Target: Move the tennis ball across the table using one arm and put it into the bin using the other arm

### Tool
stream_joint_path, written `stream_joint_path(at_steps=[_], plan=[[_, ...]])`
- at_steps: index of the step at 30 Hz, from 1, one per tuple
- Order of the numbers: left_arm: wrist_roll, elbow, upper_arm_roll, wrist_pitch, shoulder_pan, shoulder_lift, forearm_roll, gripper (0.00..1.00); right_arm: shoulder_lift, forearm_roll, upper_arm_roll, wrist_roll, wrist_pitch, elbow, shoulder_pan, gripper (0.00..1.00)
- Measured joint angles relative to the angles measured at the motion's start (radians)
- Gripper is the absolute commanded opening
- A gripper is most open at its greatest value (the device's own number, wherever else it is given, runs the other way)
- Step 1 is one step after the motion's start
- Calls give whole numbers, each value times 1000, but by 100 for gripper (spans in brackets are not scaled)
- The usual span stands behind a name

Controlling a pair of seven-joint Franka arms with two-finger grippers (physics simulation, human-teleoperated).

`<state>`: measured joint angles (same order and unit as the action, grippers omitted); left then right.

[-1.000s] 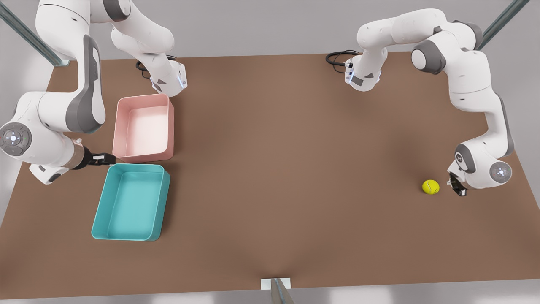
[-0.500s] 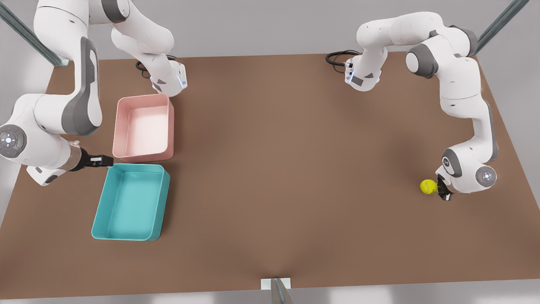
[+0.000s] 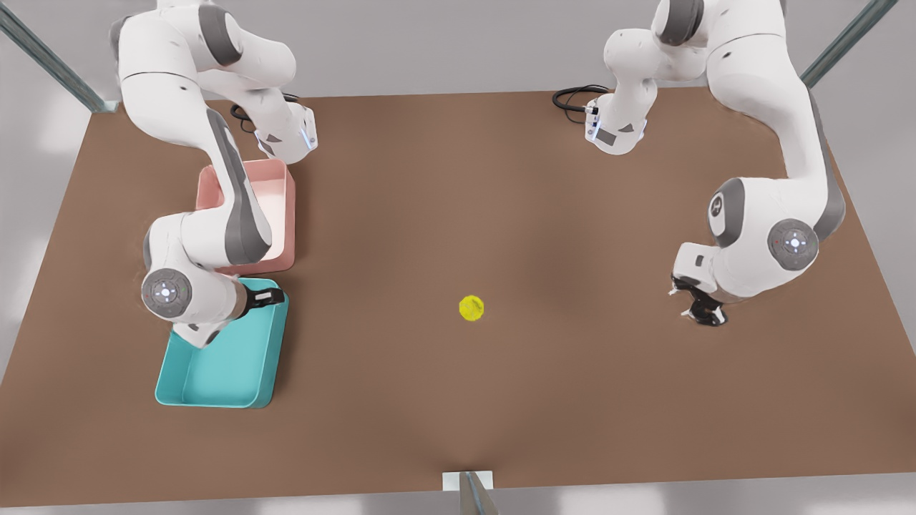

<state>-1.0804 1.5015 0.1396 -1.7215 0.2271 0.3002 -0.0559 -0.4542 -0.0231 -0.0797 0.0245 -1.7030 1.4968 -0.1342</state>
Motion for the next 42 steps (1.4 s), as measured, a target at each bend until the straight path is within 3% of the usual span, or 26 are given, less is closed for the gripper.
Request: stream_joint_path(at_steps=[3,6,10,16,28,42], plan=[[167,-6,7,138,3,-21,6,100,-97,29,-1,74,-131,12,-100,100],[311,-38,-2,223,3,-23,18,100,-125,47,-1,143,-296,143,-175,100],[501,-83,-50,288,3,-34,2,100,-129,57,-1,227,-482,258,-275,100],[730,-89,-60,358,-20,-33,-46,100,-74,63,-8,333,-631,383,-294,100],[1012,-88,-58,390,-34,-29,-55,100,20,51,-4,484,-722,530,-273,100],[1172,-81,-61,400,-32,-28,-57,100,-96,31,0,556,-791,510,-246,100]])
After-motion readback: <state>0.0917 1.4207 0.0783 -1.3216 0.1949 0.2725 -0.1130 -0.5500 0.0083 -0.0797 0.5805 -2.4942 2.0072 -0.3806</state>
